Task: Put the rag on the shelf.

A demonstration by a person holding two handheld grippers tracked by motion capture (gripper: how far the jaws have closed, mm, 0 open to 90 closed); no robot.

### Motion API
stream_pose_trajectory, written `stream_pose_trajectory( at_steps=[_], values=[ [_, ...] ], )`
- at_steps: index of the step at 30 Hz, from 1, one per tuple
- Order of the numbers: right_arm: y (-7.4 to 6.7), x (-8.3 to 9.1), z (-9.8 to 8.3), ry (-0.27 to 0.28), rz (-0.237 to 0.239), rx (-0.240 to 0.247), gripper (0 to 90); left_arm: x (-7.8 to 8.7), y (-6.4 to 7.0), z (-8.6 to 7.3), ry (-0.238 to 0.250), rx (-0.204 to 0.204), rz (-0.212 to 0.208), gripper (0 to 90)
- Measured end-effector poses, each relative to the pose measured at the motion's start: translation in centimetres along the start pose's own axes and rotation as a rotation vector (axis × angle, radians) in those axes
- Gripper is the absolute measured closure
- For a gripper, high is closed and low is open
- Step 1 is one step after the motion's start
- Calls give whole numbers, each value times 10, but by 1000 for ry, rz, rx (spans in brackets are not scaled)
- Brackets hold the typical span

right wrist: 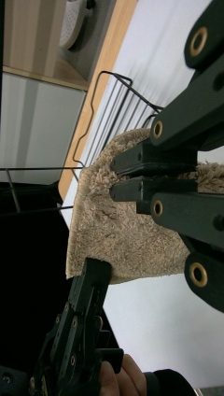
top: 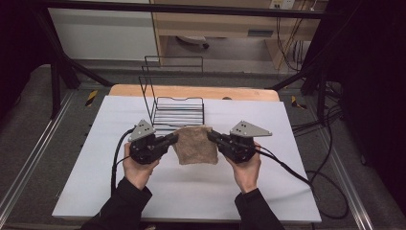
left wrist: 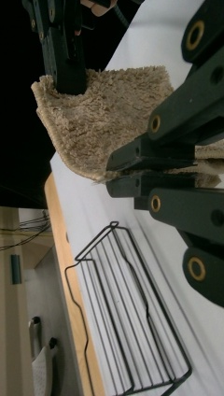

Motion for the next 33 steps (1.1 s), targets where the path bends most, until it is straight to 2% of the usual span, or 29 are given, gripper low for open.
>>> stream_pose_trajectory(
  at_steps=[16, 33],
  values=[
    [-7, -2, 24, 97, 2, 6, 871, 11, -9, 23, 85, -26, 30, 857],
    [-17, -9, 51, 158, 8, 30, 871, 26, -24, 46, 159, -35, 65, 856]
  ],
)
Point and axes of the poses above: each handheld gripper's, and its own axes: x roughly backward along the jaws, z roughly out of its top, y roughly to its right, the point moved 8 cm from there along -x, roughly forward along the jaws, and after that the axes turned 6 degrees about -x, right-handed, at the moved point
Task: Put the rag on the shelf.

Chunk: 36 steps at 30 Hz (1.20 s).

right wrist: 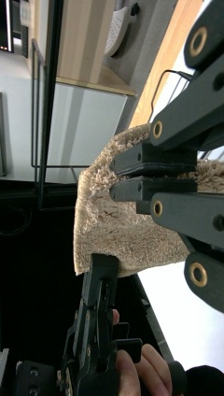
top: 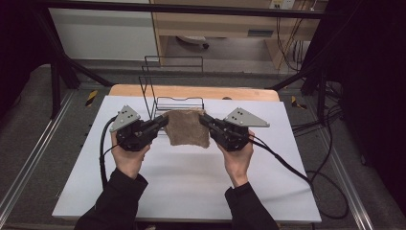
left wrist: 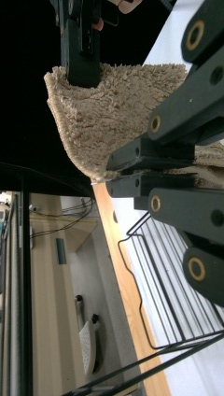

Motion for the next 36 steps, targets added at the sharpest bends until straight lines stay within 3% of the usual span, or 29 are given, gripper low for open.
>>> stream_pose_trajectory(
  at_steps=[20, 36],
  values=[
    [-6, -11, 43, 81, 1, 28, 871, 11, -14, 43, 95, -29, 40, 857],
    [-6, -24, 76, 114, -3, 50, 871, 13, -29, 71, 137, -54, 75, 856]
  ],
)
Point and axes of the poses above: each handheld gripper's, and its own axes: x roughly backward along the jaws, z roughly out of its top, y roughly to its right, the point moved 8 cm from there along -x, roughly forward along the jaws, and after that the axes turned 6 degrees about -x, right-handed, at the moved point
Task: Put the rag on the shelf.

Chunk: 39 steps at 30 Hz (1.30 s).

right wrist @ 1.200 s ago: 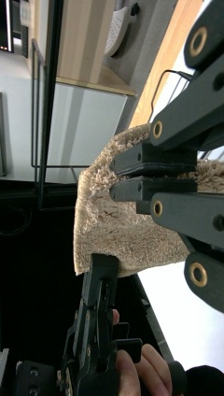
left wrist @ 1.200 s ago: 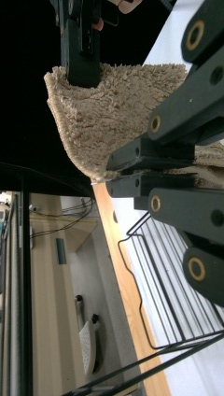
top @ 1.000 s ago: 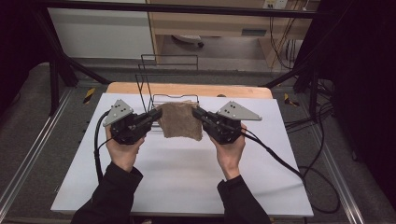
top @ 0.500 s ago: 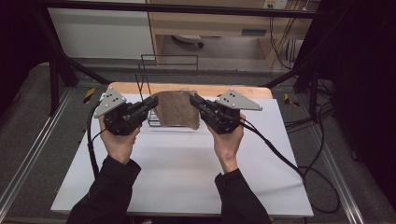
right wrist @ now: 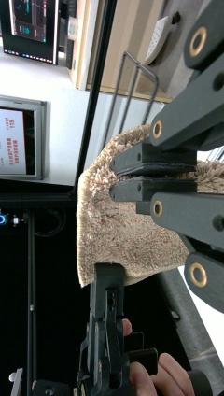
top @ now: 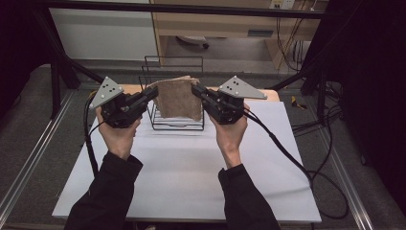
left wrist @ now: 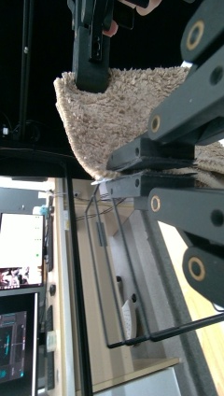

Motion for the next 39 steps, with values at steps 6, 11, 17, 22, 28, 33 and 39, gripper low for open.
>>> stream_pose_trajectory(
  at_steps=[6, 11, 17, 22, 28, 33, 39],
  values=[
    [2, -7, 10, 18, -2, -2, 870, -3, -8, 11, 12, -12, 14, 856],
    [3, -13, 17, 30, -1, -9, 870, -8, -14, 18, 22, 4, 8, 856],
    [6, -20, 27, 41, -6, 0, 870, -12, -22, 29, 31, -3, 17, 856],
    [8, -26, 37, 50, -4, -3, 870, -14, -26, 39, 37, -1, 25, 856],
    [12, -32, 47, 56, -7, -9, 870, -17, -31, 48, 41, -3, 26, 856],
    [15, -39, 53, 56, -12, -6, 870, -21, -37, 53, 40, -8, 38, 856],
    [20, -50, 60, 51, -17, -5, 869, -27, -48, 59, 43, 4, 46, 856]
  ],
)
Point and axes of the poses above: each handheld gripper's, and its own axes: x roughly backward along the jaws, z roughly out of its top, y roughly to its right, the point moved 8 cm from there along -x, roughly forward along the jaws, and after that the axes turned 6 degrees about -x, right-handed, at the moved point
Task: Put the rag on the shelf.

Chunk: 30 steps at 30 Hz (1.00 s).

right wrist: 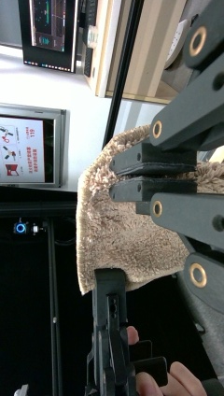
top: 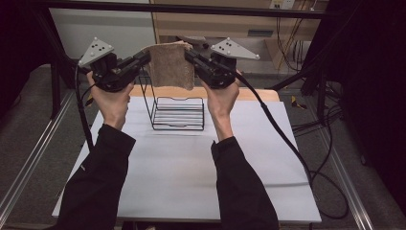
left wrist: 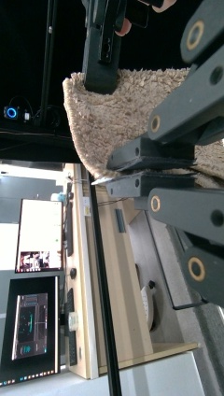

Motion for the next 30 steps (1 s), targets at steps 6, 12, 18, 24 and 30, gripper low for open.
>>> stream_pose_trajectory(
  at_steps=[6, 12, 18, 24, 30],
  values=[
    [7, -10, 6, -5, -11, -5, 869, -11, -8, 4, -7, 4, 11, 856],
    [16, -20, 7, -8, -23, -17, 869, -22, -15, 4, -16, 4, 16, 856],
    [26, -29, 6, -9, -32, -24, 869, -33, -22, 4, -22, 9, 16, 856],
    [34, -40, 5, -24, -40, -21, 869, -45, -31, 1, -45, 3, 36, 856],
    [43, -53, -1, -44, -49, -33, 869, -53, -38, -5, -63, 2, 48, 855]
  ],
)
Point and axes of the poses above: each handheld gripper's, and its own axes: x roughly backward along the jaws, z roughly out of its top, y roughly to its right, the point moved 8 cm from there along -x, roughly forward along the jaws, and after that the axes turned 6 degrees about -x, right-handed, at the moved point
